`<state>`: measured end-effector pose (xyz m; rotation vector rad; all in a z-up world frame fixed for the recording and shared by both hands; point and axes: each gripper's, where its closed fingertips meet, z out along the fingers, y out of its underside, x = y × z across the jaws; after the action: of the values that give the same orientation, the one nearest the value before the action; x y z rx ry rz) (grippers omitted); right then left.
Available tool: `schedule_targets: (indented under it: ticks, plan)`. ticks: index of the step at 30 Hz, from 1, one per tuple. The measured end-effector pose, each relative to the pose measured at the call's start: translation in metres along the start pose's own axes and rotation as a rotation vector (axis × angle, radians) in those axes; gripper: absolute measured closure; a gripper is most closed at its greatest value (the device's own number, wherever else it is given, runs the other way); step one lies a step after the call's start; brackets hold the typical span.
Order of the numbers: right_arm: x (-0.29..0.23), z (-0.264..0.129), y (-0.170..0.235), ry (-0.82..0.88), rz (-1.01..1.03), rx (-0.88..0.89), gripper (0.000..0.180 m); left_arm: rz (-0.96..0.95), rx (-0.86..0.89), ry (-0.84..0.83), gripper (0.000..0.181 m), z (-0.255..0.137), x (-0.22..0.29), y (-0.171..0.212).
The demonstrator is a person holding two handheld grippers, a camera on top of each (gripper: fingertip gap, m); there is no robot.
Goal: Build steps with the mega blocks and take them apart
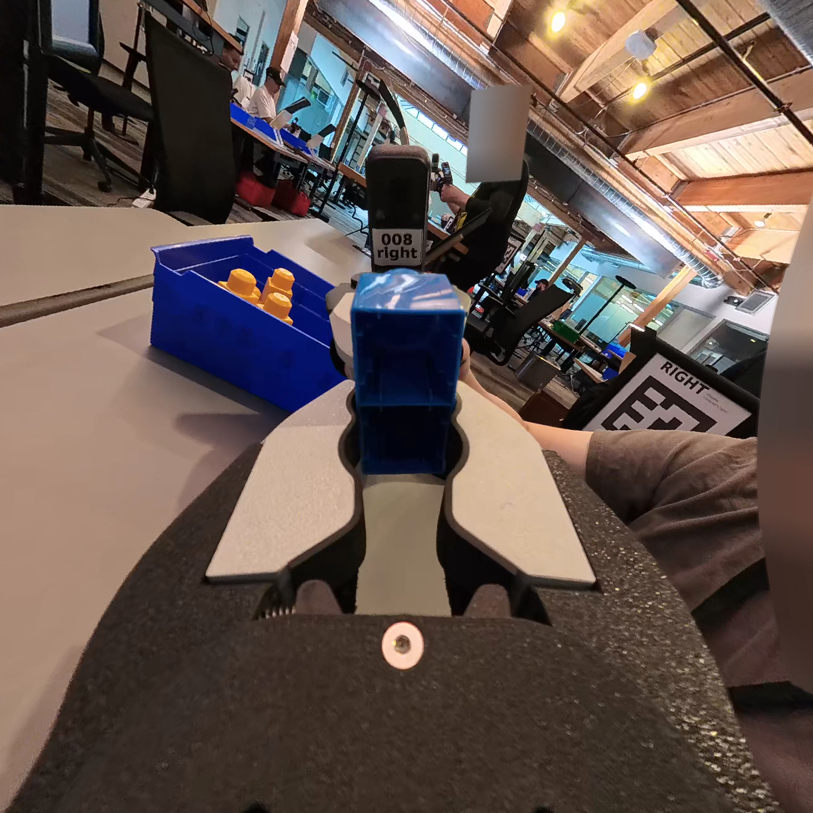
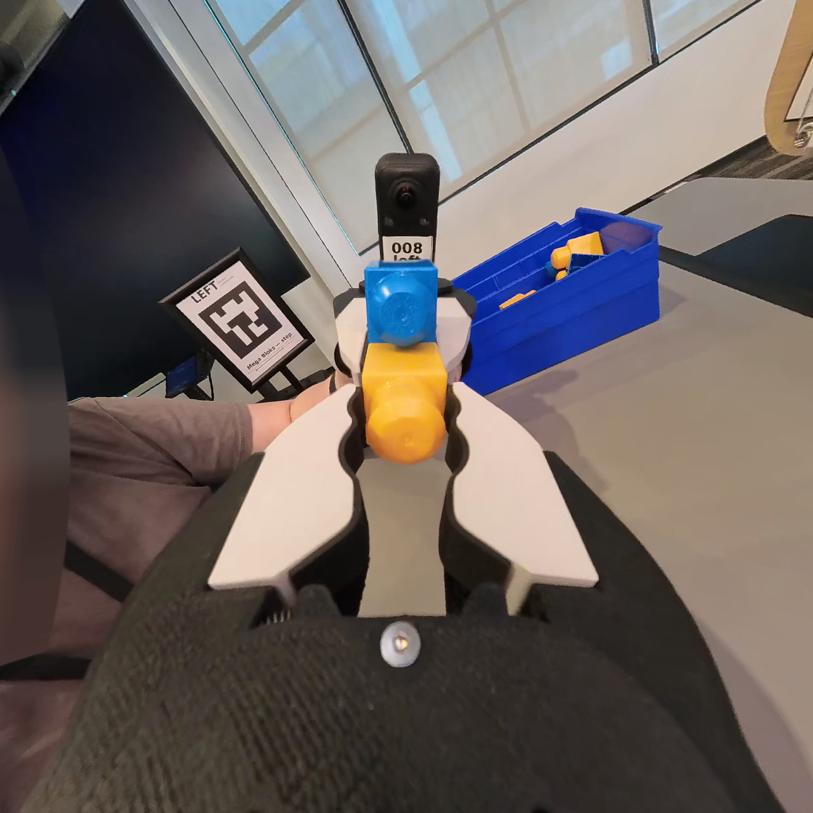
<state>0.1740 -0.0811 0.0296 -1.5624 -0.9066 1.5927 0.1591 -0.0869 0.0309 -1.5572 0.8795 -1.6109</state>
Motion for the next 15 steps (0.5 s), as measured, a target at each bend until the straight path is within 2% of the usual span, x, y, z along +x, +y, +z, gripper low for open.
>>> schedule_targets:
  ticks: [9,13,15]
  plan:
    - [0.002,0.001,0.000,0.018,-0.007,0.003,0.144,-0.013,-0.006,0.001,0.145,-0.001,-0.002,0.002]
    - [-0.009,-0.004,-0.024,0.017,-0.059,0.115,0.144,0.012,0.184,0.064,0.144,0.004,0.009,-0.021]
    - [-0.009,-0.007,-0.033,0.049,-0.074,0.198,0.130,0.033,0.260,0.056,0.144,0.002,0.011,-0.029]
